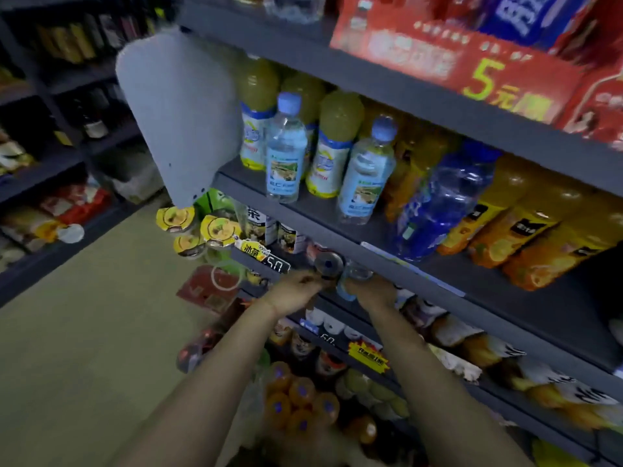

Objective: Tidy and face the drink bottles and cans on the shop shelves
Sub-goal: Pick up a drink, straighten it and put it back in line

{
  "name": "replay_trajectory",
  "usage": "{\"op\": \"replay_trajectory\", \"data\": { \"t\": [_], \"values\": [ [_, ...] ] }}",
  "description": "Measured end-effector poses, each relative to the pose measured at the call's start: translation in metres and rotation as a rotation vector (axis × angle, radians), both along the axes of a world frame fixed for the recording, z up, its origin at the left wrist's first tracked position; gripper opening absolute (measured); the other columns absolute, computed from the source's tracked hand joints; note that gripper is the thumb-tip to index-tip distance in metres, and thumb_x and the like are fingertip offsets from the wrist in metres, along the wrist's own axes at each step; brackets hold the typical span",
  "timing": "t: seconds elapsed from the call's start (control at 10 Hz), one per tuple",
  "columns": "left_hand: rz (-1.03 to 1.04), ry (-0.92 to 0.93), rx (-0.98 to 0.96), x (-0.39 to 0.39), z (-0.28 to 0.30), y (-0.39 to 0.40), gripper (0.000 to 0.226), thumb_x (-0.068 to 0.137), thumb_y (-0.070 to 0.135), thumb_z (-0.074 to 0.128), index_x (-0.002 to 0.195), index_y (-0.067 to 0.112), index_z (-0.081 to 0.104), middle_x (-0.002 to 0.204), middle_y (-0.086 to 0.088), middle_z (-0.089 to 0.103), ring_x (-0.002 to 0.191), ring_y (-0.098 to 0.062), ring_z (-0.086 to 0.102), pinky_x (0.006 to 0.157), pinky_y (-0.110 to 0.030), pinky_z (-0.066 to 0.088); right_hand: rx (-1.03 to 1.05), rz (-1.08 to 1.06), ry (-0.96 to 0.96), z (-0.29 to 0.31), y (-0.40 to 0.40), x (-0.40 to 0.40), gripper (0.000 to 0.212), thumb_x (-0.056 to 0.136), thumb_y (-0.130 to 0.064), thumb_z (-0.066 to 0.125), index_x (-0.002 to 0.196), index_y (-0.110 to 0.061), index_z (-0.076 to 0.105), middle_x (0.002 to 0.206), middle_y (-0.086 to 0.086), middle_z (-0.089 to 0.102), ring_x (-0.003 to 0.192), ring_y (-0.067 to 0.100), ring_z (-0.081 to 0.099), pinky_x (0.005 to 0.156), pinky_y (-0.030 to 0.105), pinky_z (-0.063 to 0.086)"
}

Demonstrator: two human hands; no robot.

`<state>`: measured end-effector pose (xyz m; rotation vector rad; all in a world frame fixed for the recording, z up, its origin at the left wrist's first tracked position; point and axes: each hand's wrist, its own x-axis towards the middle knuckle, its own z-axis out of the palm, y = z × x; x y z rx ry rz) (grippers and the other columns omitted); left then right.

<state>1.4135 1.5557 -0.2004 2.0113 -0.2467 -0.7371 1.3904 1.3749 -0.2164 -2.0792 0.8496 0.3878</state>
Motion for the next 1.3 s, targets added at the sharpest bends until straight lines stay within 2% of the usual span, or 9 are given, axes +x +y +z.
{"op": "replay_trajectory", "data": {
  "t": [0.1,0.3,0.4,0.5,0.7,0.8,1.0,1.1,1.3],
  "values": [
    [-0.034,0.019,-0.020,0.016,-0.010,0.013,0.016,0.099,0.021,0.051,0.096,0.012,0.064,0.095,-0.008,0.063,0.072,-0.004,0.055,0.059,-0.012,0.040,-0.021,-0.121,0.033,-0.008,0.003,0.007,0.036,0.095,-0.033,0.061,0.066,-0.028,0.040,0.070,-0.011,0.041,0.064,0.010,0.044,0.064,0.018,0.036],
    [-0.052,0.184,-0.099,0.022,-0.039,0.019,0.022,0.098,0.024,0.053,0.107,0.008,0.066,0.095,-0.004,0.066,0.080,-0.013,0.063,0.079,-0.031,0.053,-0.103,-0.269,-0.187,-0.003,0.022,0.002,0.024,0.086,-0.025,0.072,0.086,-0.004,0.059,0.081,0.015,0.060,0.079,0.031,0.060,0.056,0.036,0.036],
    [-0.048,0.160,-0.133,0.012,-0.045,0.012,0.021,0.094,0.031,0.060,0.109,0.018,0.065,0.101,0.003,0.065,0.091,-0.010,0.061,0.077,-0.028,0.046,-0.054,-0.341,-0.326,-0.008,0.034,-0.027,0.030,0.083,-0.027,0.077,0.103,-0.013,0.058,0.085,0.001,0.061,0.076,0.020,0.059,0.061,0.027,0.043],
    [-0.045,0.236,-0.223,-0.001,-0.048,0.003,0.023,0.094,0.036,0.061,0.113,0.024,0.063,0.112,0.003,0.066,0.105,-0.013,0.062,0.081,-0.025,0.046,0.122,-0.375,-0.322,-0.014,0.040,-0.056,0.028,0.083,-0.030,0.077,0.099,-0.009,0.070,0.087,0.003,0.070,0.083,0.019,0.065,0.071,0.038,0.047],
    [-0.034,0.785,-0.278,-0.045,-0.051,-0.006,0.045,0.090,0.056,0.054,0.096,0.015,0.071,0.083,-0.010,0.073,0.066,-0.020,0.069,0.061,-0.028,0.054,0.347,-0.296,-0.226,-0.007,0.035,-0.106,0.073,0.066,-0.074,0.068,0.094,-0.007,0.075,0.092,0.015,0.074,0.090,0.037,0.069,0.073,0.046,0.053],
    [0.124,0.835,-0.417,-0.075,-0.065,-0.022,0.060,0.078,0.064,0.059,0.102,0.010,0.068,0.081,-0.011,0.069,0.066,-0.024,0.065,0.063,-0.031,0.053,0.327,-0.393,-0.243,-0.009,0.017,-0.140,0.076,0.068,-0.084,0.058,0.099,-0.016,0.075,0.095,0.008,0.076,0.087,0.031,0.071,0.078,0.046,0.058],
    [0.251,0.844,-0.590,-0.159,-0.063,-0.071,0.050,0.089,0.063,0.052,0.081,0.016,0.066,0.067,-0.004,0.062,0.056,-0.019,0.060,0.055,-0.029,0.052,0.396,-0.469,-0.306,0.002,-0.038,-0.248,0.028,0.099,-0.034,0.054,0.107,-0.013,0.071,0.097,0.007,0.076,0.083,0.026,0.073,0.070,0.039,0.059],
    [0.194,0.765,-0.577,-0.216,-0.041,-0.108,0.054,0.091,0.064,0.048,0.083,0.015,0.068,0.071,-0.007,0.064,0.059,-0.022,0.063,0.059,-0.032,0.054,0.460,-0.529,-0.376,0.006,-0.067,-0.321,0.023,0.100,-0.025,0.053,0.097,-0.013,0.073,0.090,0.007,0.076,0.081,0.025,0.072,0.079,0.047,0.058],
    [0.059,0.606,-0.382,-0.354,-0.004,-0.204,0.057,0.090,0.065,0.048,0.097,0.012,0.067,0.074,-0.009,0.066,0.062,-0.024,0.063,0.064,-0.034,0.053,0.509,-0.501,-0.438,0.018,-0.133,-0.473,0.023,0.102,-0.025,0.050,0.099,-0.016,0.071,0.090,0.007,0.074,0.074,0.019,0.070,0.065,0.033,0.053]
  ]
}}
